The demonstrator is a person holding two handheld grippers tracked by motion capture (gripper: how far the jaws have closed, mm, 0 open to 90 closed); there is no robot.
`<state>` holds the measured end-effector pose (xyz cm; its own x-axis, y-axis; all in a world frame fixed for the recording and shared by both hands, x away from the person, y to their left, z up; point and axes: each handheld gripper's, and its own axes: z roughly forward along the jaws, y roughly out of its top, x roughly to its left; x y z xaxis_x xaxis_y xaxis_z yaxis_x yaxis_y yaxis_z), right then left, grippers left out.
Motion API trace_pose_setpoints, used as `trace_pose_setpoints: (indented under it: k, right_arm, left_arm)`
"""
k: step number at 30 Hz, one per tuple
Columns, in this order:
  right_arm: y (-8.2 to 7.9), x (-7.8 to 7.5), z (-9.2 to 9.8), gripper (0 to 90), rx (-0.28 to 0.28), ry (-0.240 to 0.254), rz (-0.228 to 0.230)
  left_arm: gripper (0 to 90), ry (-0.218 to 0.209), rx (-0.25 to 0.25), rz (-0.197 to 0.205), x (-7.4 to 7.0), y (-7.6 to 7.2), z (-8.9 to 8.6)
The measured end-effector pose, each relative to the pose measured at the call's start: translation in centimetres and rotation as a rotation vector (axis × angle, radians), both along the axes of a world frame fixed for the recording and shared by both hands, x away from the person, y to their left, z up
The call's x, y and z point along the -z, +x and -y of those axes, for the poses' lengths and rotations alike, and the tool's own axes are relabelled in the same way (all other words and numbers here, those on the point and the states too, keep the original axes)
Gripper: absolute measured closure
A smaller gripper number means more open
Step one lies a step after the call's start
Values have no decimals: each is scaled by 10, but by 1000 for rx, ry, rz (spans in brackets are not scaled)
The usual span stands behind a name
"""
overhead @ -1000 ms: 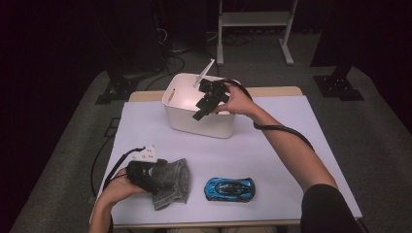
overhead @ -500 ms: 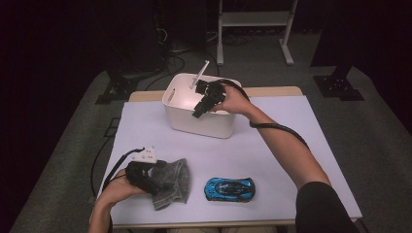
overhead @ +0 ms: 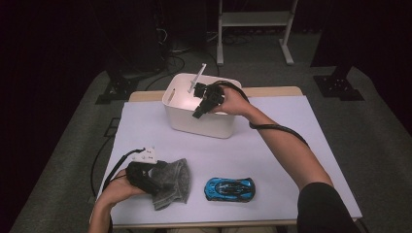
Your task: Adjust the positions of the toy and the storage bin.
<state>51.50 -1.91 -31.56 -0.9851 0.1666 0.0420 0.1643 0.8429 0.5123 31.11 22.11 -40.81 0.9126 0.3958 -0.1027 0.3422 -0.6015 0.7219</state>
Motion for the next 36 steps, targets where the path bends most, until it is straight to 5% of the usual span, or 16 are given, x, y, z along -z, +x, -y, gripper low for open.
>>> trace_pose_setpoints:
  k: [19, 36]
  right_arm:
    - [-18, -3, 32, 858, -28, -21, -34]
    - [-57, -3, 66, 851, -28, -32, -55]
  left_arm:
    - [116, -9, 2, 5, -2, -1, -1]
    - [116, -2, 10, 1, -1, -2, 3]
